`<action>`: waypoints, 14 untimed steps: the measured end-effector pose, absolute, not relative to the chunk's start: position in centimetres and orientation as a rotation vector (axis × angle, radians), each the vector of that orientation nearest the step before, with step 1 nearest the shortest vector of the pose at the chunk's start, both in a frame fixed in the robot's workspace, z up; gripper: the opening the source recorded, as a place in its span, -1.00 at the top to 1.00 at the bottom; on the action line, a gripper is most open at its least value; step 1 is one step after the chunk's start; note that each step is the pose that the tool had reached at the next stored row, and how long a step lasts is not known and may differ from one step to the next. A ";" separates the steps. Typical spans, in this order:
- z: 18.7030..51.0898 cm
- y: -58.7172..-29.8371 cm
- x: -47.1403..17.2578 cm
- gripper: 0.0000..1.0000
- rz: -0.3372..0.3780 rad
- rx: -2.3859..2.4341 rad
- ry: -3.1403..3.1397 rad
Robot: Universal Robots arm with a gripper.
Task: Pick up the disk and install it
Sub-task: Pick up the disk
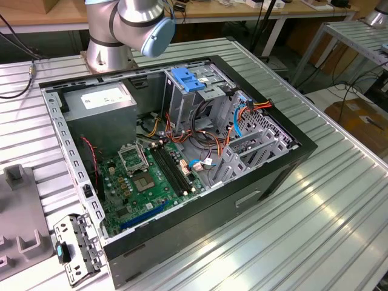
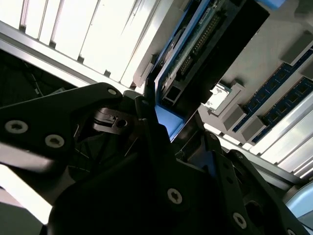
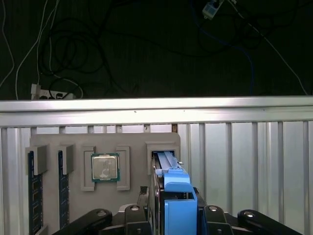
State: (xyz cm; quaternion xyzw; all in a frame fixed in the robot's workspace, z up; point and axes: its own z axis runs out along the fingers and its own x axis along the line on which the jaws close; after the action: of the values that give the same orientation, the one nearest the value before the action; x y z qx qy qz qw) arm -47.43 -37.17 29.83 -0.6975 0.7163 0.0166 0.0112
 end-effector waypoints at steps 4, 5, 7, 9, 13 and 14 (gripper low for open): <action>29.8 -37.2 -47.4 0.14 0.052 -2.176 2.235; 29.8 -37.2 -47.4 0.26 0.052 -2.176 2.234; 29.8 -37.2 -47.4 0.26 0.052 -2.176 2.234; 29.8 -37.2 -47.4 0.26 0.052 -2.176 2.235; 29.8 -37.2 -47.4 0.26 0.052 -2.176 2.235; 29.8 -37.2 -47.4 0.26 0.052 -2.176 2.234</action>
State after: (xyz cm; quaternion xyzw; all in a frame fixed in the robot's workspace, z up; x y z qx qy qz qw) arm -47.43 -37.17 29.82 -0.6975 0.7163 0.0166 0.0112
